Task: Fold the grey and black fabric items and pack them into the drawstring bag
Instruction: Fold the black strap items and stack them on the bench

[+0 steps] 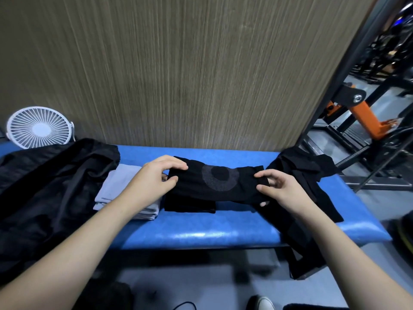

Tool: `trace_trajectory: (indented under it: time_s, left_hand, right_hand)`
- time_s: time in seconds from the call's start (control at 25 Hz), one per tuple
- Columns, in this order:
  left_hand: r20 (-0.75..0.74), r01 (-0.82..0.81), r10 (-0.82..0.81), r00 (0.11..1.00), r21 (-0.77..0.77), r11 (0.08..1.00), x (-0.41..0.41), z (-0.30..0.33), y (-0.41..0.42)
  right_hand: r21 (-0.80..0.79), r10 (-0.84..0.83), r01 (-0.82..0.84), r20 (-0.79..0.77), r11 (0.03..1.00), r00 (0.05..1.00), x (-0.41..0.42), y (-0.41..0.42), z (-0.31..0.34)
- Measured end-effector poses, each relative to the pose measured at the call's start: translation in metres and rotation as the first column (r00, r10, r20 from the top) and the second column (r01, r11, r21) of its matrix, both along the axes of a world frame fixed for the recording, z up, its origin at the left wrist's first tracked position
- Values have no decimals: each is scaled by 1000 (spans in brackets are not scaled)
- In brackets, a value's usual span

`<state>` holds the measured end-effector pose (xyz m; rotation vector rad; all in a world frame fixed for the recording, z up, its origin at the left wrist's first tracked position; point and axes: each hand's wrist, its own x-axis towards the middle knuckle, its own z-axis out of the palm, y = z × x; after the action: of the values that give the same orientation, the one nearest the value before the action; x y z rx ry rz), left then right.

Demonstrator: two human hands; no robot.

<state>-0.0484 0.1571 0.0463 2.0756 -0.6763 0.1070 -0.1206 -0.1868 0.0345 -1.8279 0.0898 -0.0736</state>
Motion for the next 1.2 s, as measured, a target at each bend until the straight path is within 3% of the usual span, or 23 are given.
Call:
trace_trajectory:
  time_s: [0.2, 0.36, 0.52, 0.64, 0.88, 1.04, 1.2]
  left_hand:
    - [19, 12, -14, 1000, 87, 996, 5, -9, -2]
    - [26, -3, -2, 1000, 218, 976, 8, -12, -2]
    - [92, -11, -36, 995, 467, 884, 10, -16, -1]
    - [124, -32, -55, 991, 608, 793, 8, -18, -1]
    - [275, -178, 37, 961, 508, 843, 4, -19, -8]
    - [259, -124, -13, 966, 503, 855, -8, -22, -32]
    - [261, -164, 2, 965, 600, 783, -17, -33, -56]
  right_hand:
    - [-50, -14, 14, 0, 999, 1000, 4, -2, -1]
    - [-191, -27, 22, -24, 981, 999, 11, -3, -5]
    - [-507, 19, -85, -134, 858, 991, 15, -3, -9]
    - [-587, 39, -150, -198, 795, 979, 15, 1, -12]
    - [-635, 18, -90, -120, 768, 993, 13, 6, -12]
    - [-675, 59, -113, -102, 729, 993, 12, 5, -13]
    - [-799, 123, -160, -109, 579, 986, 8, 5, -14]
